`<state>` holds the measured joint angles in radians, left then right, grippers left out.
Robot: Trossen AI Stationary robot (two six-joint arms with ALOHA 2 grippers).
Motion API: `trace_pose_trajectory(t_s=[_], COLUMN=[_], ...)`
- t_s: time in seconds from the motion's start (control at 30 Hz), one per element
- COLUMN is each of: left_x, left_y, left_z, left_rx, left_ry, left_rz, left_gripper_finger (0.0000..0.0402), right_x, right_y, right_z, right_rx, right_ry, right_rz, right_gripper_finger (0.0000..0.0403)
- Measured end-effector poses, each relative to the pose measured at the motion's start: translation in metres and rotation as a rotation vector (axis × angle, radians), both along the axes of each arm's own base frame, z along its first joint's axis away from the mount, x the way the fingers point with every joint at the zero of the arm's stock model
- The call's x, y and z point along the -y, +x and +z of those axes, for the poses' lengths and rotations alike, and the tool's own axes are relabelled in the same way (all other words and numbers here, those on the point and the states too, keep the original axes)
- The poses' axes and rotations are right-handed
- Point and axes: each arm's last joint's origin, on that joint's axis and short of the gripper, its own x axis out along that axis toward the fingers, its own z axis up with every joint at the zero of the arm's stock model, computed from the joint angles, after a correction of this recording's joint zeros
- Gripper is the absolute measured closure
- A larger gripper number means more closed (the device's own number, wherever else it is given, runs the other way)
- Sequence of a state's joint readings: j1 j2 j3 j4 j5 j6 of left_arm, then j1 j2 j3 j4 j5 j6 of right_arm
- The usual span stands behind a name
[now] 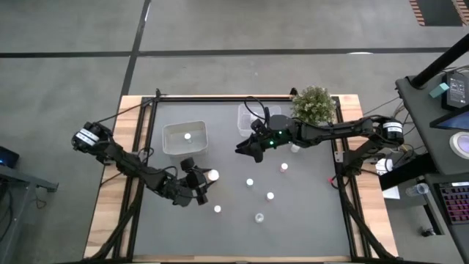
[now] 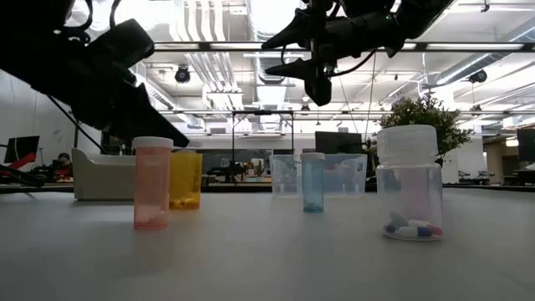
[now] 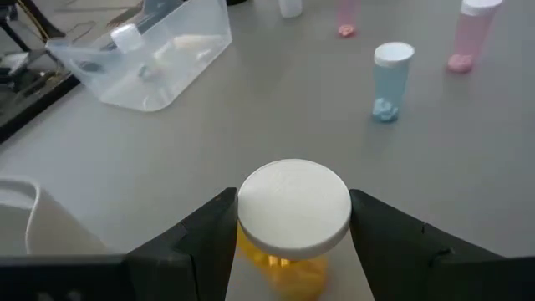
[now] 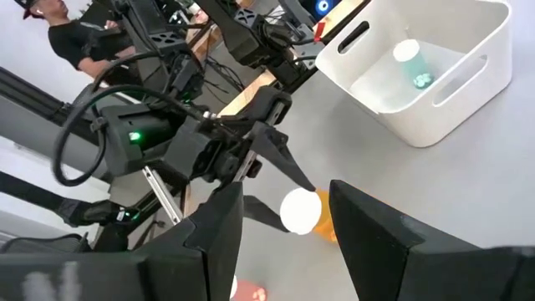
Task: Pick and place medicine bottles into bin by pill shape (circle, oval)
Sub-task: Put the big orange pill bottle into the transparent bin
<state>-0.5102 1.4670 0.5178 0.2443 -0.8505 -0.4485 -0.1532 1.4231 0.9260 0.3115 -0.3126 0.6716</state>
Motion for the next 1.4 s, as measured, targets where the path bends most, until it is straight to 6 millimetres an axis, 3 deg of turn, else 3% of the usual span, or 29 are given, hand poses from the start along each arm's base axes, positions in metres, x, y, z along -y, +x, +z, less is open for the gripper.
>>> trace_pose_trajectory(t_s=[1.4], left_x=[-0.001], left_y=[0.003], left_z=[-0.014], left_rx=[0.046], left_ry=[-0.028], left_rz=[0.047], left_gripper_finger=[0.0197], right_x=[0.000], right_y=[0.000], right_z=[-0.001], right_rx=[0.007], right_ry=[-0.036], right_rz=[0.004], right_gripper_finger=[0.0229])
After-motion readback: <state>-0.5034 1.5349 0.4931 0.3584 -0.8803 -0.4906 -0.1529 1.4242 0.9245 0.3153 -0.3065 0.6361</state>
